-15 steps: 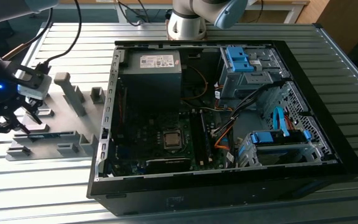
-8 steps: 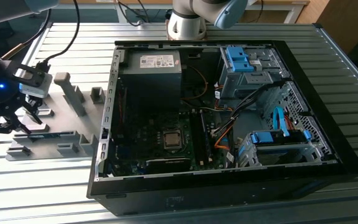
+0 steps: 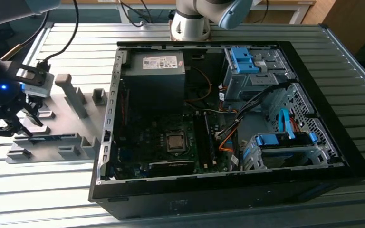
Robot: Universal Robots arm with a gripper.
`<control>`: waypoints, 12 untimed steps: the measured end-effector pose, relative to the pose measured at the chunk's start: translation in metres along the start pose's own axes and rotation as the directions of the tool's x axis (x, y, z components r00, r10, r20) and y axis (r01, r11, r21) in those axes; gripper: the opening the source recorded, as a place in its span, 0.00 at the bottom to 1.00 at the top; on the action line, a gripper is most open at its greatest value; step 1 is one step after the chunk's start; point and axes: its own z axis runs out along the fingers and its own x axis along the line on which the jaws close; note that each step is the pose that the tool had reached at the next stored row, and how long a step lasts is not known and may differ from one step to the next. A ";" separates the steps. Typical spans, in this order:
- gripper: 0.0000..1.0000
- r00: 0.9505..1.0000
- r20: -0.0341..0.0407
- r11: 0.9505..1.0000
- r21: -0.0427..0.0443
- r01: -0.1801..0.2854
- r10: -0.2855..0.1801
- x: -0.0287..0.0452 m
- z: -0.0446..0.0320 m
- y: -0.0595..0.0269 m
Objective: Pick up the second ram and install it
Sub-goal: 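Pick up the second ram and move it above second insertion slot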
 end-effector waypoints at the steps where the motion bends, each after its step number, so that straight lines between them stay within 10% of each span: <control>1: 0.37 1.000 0.000 1.000 0.000 0.018 -0.018 0.0000 0.0007 0.0000; 12: 0.37 0.993 -0.001 0.993 0.003 0.116 -0.116 0.0013 0.0082 0.0025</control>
